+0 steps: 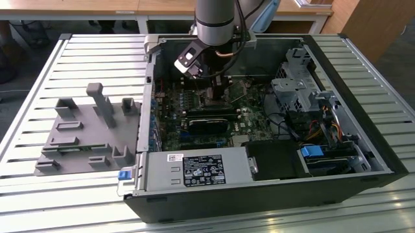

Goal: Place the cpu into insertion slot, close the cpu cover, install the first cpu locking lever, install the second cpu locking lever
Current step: 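Place the cpu into insertion slot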

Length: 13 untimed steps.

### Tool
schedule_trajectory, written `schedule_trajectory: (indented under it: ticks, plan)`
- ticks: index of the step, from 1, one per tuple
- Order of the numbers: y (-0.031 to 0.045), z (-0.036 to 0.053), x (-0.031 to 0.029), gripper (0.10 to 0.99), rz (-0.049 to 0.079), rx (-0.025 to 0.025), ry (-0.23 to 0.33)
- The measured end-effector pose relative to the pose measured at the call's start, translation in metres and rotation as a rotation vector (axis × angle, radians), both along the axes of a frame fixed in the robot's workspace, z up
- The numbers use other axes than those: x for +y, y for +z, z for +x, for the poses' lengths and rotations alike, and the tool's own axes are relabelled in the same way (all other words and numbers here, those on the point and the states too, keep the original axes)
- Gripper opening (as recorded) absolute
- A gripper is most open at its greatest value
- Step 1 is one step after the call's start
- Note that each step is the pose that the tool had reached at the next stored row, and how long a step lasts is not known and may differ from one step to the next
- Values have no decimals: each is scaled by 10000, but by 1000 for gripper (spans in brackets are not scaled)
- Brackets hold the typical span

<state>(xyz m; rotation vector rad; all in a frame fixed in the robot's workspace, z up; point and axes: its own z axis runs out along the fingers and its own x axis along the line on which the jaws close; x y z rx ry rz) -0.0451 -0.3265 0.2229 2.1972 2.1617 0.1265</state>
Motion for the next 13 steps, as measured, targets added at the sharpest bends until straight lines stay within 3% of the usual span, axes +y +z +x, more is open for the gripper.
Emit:
schedule_trajectory:
  ticks: [13]
  plan:
    - [-137,-9,1,525,1,11,-136]
